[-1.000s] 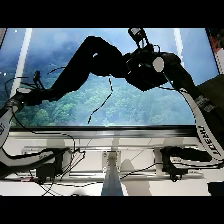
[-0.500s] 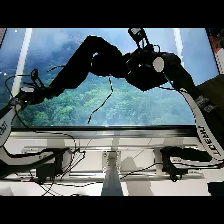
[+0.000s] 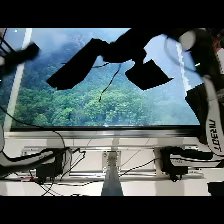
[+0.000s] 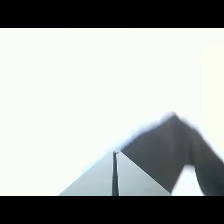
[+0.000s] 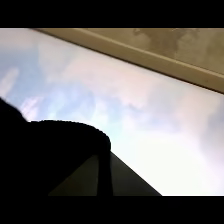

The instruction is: Fold the clothes and pants, and hang the long-sleeved shirts on hangers.

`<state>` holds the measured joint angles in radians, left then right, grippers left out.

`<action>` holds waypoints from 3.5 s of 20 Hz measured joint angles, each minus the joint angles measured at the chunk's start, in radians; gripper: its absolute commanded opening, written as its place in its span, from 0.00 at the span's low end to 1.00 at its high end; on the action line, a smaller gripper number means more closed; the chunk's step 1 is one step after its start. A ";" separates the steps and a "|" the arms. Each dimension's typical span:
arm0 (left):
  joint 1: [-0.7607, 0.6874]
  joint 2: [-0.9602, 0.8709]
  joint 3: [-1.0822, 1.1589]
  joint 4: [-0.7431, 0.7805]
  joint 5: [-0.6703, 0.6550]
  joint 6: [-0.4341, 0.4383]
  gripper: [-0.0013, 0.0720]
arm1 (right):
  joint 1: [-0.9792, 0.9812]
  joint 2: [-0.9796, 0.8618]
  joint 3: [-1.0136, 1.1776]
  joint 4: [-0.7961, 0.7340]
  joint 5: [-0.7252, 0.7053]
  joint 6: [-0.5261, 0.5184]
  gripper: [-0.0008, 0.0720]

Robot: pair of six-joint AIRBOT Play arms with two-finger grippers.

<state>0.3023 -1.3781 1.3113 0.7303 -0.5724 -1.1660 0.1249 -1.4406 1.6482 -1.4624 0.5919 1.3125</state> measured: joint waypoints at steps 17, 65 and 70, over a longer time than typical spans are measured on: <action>-0.046 -0.278 -0.014 0.284 -0.478 -0.145 0.67 | -0.227 -0.007 0.118 0.024 0.465 0.088 0.04; 0.454 0.237 -0.040 -0.046 -0.234 0.200 0.03 | -0.426 0.275 0.005 -0.057 0.546 0.142 0.04; 0.470 0.244 -0.193 0.537 -0.386 0.108 0.03 | -0.479 0.552 -0.497 -0.033 0.615 0.175 0.04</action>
<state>0.7719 -1.1339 1.1183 1.2678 -0.9585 -1.0580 -0.3538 -0.8886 1.1507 -1.4956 1.2072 1.4872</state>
